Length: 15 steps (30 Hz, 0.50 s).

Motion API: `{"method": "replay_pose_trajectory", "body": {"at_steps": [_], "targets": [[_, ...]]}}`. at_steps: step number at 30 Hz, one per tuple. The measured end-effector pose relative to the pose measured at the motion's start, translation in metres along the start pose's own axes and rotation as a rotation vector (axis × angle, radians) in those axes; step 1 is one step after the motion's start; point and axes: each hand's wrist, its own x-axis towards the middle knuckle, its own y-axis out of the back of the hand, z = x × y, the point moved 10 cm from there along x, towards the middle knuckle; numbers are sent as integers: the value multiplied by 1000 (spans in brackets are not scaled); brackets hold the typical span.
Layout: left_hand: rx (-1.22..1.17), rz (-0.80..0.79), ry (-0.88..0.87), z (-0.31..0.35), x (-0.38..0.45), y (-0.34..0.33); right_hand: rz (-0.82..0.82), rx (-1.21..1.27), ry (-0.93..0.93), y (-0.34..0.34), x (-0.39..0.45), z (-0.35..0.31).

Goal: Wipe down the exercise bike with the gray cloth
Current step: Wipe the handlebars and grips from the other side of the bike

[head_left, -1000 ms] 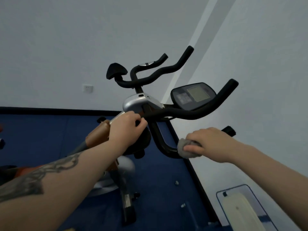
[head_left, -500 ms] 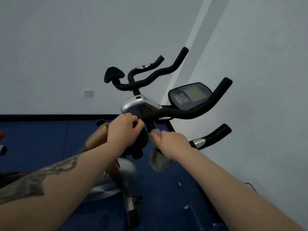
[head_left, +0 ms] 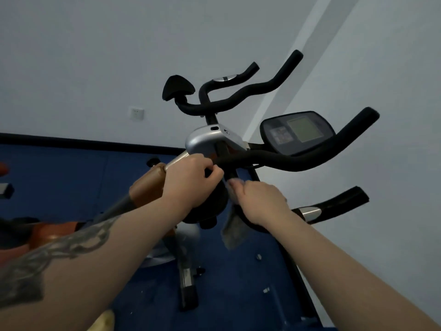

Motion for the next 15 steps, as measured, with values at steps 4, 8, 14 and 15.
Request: {"method": "replay_pose_trajectory", "body": {"at_steps": [4, 8, 14, 15], "targets": [[-3, -20, 13, 2, 0, -1, -42, 434, -153, -2, 27, 19], [26, -9, -39, 10, -1, 5, -96, 316, -29, -3, -6, 10], [149, -36, -297, 49, -3, 4, 120, 95, 166, 28, -79, 33], [128, -55, -330, 55, -4, 1, 145, 71, 178, 34, -87, 47]]}}
